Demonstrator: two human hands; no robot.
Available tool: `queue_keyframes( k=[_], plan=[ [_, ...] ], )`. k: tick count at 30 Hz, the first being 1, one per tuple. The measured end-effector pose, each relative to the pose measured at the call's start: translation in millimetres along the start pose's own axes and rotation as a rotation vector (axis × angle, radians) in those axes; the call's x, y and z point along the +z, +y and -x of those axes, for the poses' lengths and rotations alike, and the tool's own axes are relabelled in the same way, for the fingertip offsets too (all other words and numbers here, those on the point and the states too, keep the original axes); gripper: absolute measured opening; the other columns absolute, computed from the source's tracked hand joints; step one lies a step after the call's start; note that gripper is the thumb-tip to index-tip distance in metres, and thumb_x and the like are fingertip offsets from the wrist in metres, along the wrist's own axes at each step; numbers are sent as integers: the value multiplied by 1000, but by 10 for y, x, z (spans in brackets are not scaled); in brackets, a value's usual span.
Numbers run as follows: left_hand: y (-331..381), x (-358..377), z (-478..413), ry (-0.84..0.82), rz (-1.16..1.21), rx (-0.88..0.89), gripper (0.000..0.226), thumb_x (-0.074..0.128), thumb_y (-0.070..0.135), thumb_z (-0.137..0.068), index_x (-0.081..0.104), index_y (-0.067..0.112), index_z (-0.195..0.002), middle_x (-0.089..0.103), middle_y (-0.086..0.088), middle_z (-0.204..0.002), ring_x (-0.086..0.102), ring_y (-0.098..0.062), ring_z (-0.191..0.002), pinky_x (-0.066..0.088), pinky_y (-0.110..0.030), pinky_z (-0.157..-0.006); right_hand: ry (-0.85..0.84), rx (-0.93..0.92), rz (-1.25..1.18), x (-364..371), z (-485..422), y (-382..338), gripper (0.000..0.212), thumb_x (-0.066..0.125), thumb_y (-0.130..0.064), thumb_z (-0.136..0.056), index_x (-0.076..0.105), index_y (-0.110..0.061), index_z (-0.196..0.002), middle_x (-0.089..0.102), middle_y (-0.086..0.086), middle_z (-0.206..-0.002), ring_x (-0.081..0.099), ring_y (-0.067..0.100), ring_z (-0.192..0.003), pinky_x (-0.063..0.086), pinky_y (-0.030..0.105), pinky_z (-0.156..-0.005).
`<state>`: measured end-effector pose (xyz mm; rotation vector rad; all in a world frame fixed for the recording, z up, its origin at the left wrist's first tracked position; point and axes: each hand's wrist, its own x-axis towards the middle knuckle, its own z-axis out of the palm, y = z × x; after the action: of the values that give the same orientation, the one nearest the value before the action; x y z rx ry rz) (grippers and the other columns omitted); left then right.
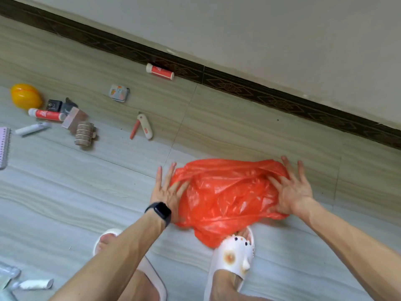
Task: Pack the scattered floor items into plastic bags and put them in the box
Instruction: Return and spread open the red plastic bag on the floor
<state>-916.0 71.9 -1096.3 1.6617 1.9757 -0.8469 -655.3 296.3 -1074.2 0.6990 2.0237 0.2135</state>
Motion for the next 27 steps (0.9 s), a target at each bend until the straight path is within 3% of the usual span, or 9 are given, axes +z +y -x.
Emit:
queue_keyframes(
  k=[5, 7, 10, 13, 16, 19, 22, 24, 27],
  plan=[
    [-426, -555, -321, 67, -124, -99, 92, 45, 49, -91, -21, 29, -151, -10, -2, -164, -34, -41, -140, -19, -70, -106, 93, 11, -31, -304, -69, -42, 109, 42, -84, -73, 9, -26, -158, 5, -1, -167, -41, 41, -138, -23, 68, -107],
    [-492, -717, -333, 165, -92, -84, 84, 47, 45, -87, 5, 25, -156, 6, -8, -164, -27, -41, -143, -21, -69, -106, 262, -80, -66, -467, -27, -121, 93, 54, -70, -74, 33, -25, -153, 20, 5, -164, -25, 40, -147, -19, 68, -110],
    [-392, -827, -259, 335, -14, 135, 58, 59, 40, -72, 61, 20, -127, 43, -12, -149, 11, -44, -147, -1, -67, -114, 669, -265, -175, -548, 26, -248, 56, 66, -46, -67, 70, -20, -116, 48, 12, -149, 16, 38, -150, 0, 66, -116],
    [-143, -776, -332, 478, 13, 388, 35, 59, 29, -71, 67, 18, -103, 65, -8, -112, 52, -33, -123, 32, -54, -109, 884, -388, -310, -572, -49, -436, 34, 63, -33, -77, 74, -21, -107, 67, 5, -125, 49, 30, -134, 24, 56, -117],
    [97, -773, -541, 487, -11, 525, 36, 46, 25, -82, 62, 18, -114, 68, -2, -107, 56, -27, -118, 30, -49, -109, 694, -319, -368, -607, -173, -584, 45, 44, -38, -92, 64, -24, -129, 69, 0, -122, 56, 25, -126, 27, 53, -112],
    [164, -744, -731, 270, -105, 481, 55, 40, 43, -92, 39, 29, -145, 56, -8, -138, 20, -32, -147, -13, -59, -115, 476, -289, -300, -577, -247, -552, 52, 30, -49, -94, 73, -27, -113, 69, 4, -123, 48, 29, -134, 13, 60, -112],
    [-19, -778, -881, 127, -228, 268, 79, 36, 77, -83, 18, 44, -153, 24, -4, -161, -4, -42, -148, -31, -65, -100, 225, -274, -300, -422, -231, -394, 82, 1, -69, -84, 66, -40, -123, 27, 5, -162, 9, 32, -152, 11, 52, -115],
    [-198, -814, -939, 33, -244, 182, 77, 44, 66, -91, 11, 39, -155, 12, -6, -163, -1, -38, -149, -21, -58, -110, -8, -273, -323, -278, -152, -301, 82, -2, -77, -81, 37, -49, -147, -9, -2, -166, -8, 30, -152, 10, 48, -119],
    [-342, -881, -991, 21, -27, 195, 66, 47, 28, -101, 12, 22, -157, 11, -14, -163, 7, -31, -150, 2, -38, -119, -210, -261, -286, -210, -64, -265, 70, 18, -79, -88, 11, -52, -153, -22, -6, -163, -20, 31, -150, -1, 52, -120]
  ],
)
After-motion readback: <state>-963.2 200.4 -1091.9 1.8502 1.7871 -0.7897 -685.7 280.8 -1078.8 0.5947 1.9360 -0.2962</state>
